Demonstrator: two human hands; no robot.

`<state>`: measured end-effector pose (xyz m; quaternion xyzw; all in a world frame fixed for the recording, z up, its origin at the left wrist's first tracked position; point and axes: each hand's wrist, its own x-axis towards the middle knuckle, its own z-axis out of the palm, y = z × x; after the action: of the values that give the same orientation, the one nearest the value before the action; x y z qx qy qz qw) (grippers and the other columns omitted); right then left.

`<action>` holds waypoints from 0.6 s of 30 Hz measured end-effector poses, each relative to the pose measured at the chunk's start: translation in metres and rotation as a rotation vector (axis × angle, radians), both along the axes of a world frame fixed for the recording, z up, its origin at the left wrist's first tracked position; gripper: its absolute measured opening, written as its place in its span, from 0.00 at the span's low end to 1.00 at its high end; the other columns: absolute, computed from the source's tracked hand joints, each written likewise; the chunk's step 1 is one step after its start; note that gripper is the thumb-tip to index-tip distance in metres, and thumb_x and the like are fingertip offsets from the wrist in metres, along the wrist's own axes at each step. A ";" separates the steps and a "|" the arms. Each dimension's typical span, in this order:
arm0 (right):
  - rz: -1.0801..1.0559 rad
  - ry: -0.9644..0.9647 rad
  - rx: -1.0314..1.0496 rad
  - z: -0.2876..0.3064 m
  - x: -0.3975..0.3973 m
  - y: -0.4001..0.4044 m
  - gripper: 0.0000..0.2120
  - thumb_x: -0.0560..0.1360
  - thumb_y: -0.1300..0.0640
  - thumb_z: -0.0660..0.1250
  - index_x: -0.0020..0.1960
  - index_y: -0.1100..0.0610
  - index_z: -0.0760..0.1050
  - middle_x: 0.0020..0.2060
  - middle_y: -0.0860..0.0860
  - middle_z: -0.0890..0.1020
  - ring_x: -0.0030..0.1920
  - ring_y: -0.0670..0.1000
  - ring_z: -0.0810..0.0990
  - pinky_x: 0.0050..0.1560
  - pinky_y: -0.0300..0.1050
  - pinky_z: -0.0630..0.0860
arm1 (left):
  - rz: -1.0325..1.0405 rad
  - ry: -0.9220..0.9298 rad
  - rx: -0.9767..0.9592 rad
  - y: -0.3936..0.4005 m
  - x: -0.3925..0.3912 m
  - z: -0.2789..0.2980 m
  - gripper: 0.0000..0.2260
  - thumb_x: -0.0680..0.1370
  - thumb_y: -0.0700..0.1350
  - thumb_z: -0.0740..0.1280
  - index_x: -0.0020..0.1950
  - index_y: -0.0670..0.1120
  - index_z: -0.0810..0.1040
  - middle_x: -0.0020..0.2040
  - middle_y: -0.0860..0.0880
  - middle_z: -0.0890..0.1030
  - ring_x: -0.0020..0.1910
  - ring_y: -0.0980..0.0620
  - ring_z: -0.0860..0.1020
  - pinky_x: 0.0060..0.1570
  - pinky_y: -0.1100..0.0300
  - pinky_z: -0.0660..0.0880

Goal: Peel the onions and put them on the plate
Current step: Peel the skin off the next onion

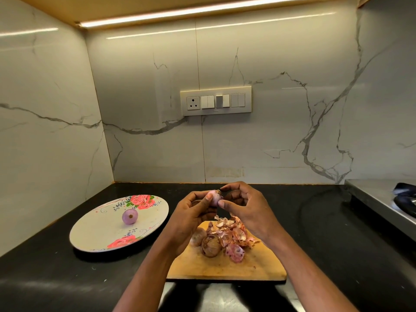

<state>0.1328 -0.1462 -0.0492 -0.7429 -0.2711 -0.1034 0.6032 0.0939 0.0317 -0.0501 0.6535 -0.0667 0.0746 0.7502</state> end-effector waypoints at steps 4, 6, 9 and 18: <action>-0.037 -0.029 0.007 0.001 0.000 -0.001 0.16 0.72 0.53 0.77 0.58 0.49 0.80 0.50 0.44 0.85 0.51 0.42 0.83 0.54 0.44 0.82 | -0.004 0.015 -0.032 0.000 0.001 0.000 0.15 0.76 0.48 0.67 0.61 0.45 0.80 0.53 0.44 0.85 0.53 0.47 0.83 0.51 0.58 0.80; -0.053 -0.023 0.038 0.001 0.001 -0.003 0.15 0.72 0.55 0.77 0.57 0.50 0.80 0.48 0.45 0.86 0.50 0.42 0.84 0.53 0.49 0.83 | -0.001 0.023 -0.044 0.000 0.001 0.000 0.13 0.78 0.47 0.66 0.61 0.45 0.80 0.52 0.45 0.85 0.53 0.47 0.83 0.51 0.58 0.80; -0.079 -0.054 0.032 0.001 0.001 -0.002 0.14 0.72 0.56 0.76 0.57 0.51 0.80 0.46 0.45 0.87 0.49 0.42 0.85 0.52 0.49 0.83 | 0.004 0.022 -0.034 0.000 0.002 0.000 0.14 0.77 0.47 0.66 0.61 0.45 0.80 0.53 0.44 0.85 0.54 0.46 0.83 0.52 0.57 0.80; -0.248 -0.304 -0.176 -0.003 -0.002 0.002 0.07 0.75 0.55 0.73 0.52 0.47 0.80 0.43 0.39 0.81 0.45 0.38 0.80 0.41 0.28 0.76 | -0.039 0.024 0.013 0.001 0.001 -0.001 0.16 0.76 0.45 0.69 0.62 0.44 0.79 0.56 0.43 0.84 0.56 0.44 0.82 0.57 0.53 0.80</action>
<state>0.1306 -0.1443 -0.0524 -0.7963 -0.2734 -0.2637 0.4708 0.0946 0.0325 -0.0513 0.6577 -0.0710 0.0519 0.7481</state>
